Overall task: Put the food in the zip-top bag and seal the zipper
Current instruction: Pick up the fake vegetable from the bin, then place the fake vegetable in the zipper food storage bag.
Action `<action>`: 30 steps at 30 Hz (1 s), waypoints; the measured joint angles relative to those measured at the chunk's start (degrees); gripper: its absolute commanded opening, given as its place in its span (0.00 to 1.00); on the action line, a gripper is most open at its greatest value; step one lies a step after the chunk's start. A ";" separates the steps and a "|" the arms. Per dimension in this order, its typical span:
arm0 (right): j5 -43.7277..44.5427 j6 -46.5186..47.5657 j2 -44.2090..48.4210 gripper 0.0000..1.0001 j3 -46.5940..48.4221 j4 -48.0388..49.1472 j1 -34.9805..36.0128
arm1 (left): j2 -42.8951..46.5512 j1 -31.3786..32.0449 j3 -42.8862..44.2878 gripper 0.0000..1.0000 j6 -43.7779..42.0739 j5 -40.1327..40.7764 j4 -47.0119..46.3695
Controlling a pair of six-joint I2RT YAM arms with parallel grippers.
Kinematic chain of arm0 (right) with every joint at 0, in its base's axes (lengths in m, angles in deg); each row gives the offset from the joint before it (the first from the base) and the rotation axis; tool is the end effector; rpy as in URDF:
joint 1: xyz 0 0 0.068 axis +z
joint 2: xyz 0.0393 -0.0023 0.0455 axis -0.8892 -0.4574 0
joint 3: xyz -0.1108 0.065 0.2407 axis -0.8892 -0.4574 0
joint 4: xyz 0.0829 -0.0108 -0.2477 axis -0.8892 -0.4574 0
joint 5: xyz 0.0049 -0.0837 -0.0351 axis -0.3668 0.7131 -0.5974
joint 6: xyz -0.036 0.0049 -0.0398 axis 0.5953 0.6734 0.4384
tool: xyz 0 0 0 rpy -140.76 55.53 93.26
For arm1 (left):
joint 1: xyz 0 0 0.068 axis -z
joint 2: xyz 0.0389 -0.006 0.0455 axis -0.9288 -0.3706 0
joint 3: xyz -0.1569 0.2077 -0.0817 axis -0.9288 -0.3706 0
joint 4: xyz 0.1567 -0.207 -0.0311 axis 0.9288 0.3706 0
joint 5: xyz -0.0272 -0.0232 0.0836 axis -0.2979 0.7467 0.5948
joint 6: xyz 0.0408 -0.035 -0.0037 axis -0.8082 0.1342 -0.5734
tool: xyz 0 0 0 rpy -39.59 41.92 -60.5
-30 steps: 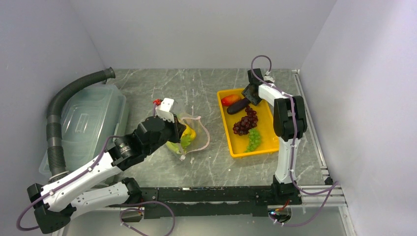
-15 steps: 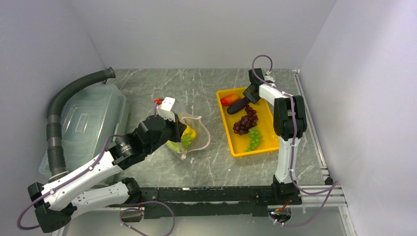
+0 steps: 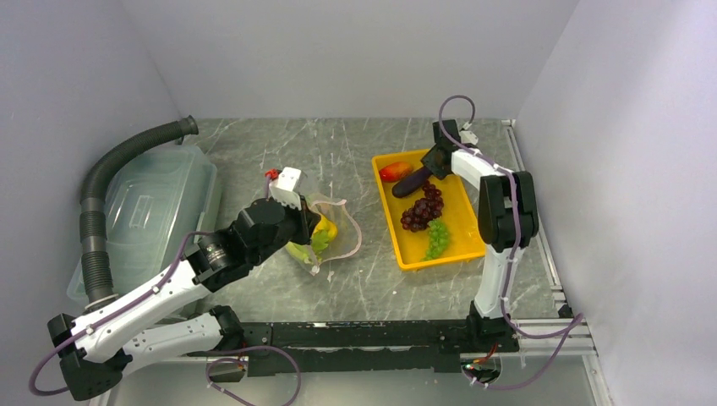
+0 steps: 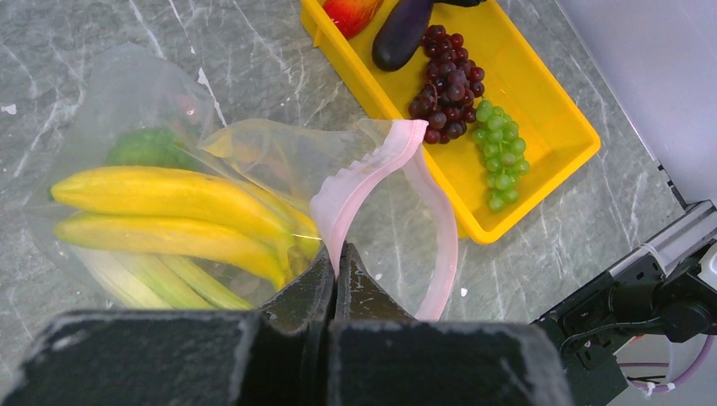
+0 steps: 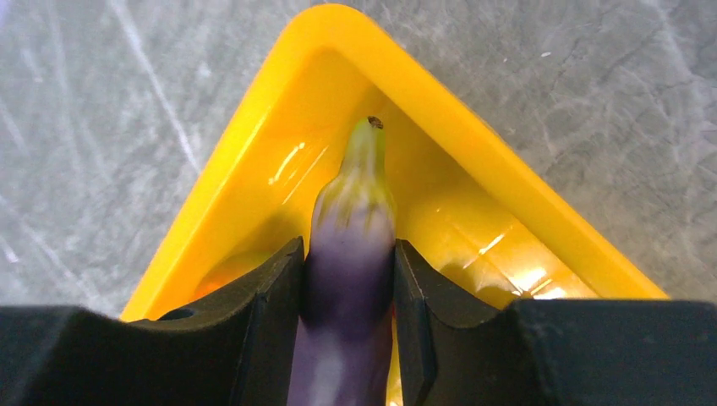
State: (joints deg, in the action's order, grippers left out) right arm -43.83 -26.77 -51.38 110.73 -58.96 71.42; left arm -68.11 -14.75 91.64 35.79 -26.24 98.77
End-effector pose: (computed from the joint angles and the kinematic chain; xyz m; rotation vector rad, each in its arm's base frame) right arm 0.4394 0.0586 0.1765 0.9921 2.2608 0.1716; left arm 0.1236 -0.1482 0.3475 0.2306 1.9694 -0.6292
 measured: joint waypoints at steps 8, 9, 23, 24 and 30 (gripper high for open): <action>2.29 0.74 10.34 0.00 -4.55 3.15 0.02 | 0.09 0.00 0.00 0.00 0.28 0.04 0.09; 2.73 1.16 11.52 0.00 -4.90 3.37 0.07 | 0.11 0.00 0.00 0.00 0.39 0.04 0.11; 12.72 13.35 37.62 0.00 -20.70 15.32 9.84 | 1.46 0.00 0.61 0.00 0.68 2.40 1.31; 13.29 14.45 39.12 0.00 -21.22 16.15 10.60 | 1.60 0.00 0.61 0.00 0.68 2.67 1.57; 15.15 21.66 50.03 0.00 -26.43 23.21 15.87 | 1.92 -0.02 0.61 0.00 1.51 3.19 2.03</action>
State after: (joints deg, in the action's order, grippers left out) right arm -28.68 -5.11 -1.35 84.31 -35.75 87.29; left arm -66.19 -14.77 92.25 37.30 -23.05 100.80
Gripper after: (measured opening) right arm 0.425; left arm 0.011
